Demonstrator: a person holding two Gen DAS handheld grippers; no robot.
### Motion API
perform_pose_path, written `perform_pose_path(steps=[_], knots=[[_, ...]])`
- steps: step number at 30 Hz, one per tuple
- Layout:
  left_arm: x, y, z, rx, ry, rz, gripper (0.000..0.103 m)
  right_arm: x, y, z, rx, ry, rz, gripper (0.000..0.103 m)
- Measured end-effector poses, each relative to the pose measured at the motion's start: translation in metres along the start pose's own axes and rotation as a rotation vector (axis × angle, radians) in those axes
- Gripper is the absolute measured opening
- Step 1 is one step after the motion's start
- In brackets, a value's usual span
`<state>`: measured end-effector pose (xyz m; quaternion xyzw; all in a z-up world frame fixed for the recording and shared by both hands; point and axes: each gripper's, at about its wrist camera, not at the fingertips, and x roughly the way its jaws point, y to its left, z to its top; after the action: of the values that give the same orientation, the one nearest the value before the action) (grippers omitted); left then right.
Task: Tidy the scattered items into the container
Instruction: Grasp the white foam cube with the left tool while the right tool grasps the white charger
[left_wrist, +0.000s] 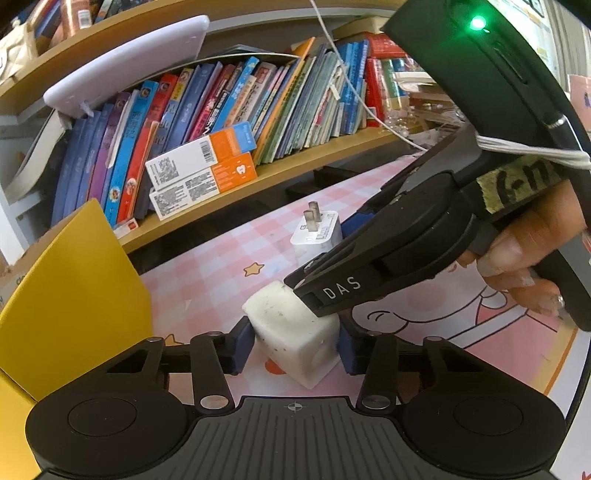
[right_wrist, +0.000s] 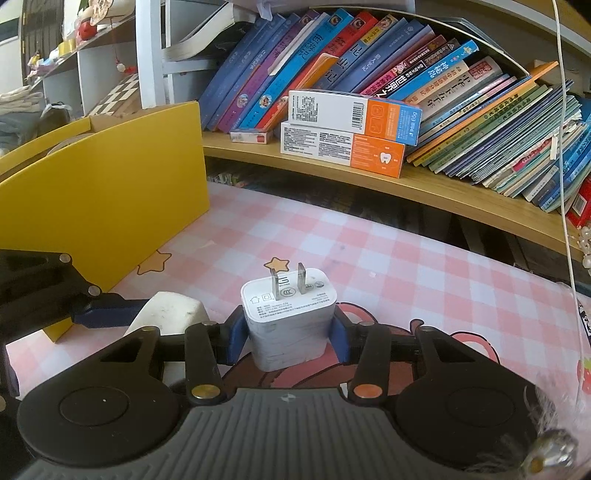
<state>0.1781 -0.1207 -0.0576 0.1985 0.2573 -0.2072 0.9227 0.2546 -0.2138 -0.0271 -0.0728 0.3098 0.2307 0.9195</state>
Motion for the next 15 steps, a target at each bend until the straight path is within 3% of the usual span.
perform_pose_path(steps=[15], knots=[[-0.014,-0.001,-0.001,0.014,-0.035,-0.017,0.035,-0.022,-0.006,-0.004,0.032,-0.020,-0.045,0.043]])
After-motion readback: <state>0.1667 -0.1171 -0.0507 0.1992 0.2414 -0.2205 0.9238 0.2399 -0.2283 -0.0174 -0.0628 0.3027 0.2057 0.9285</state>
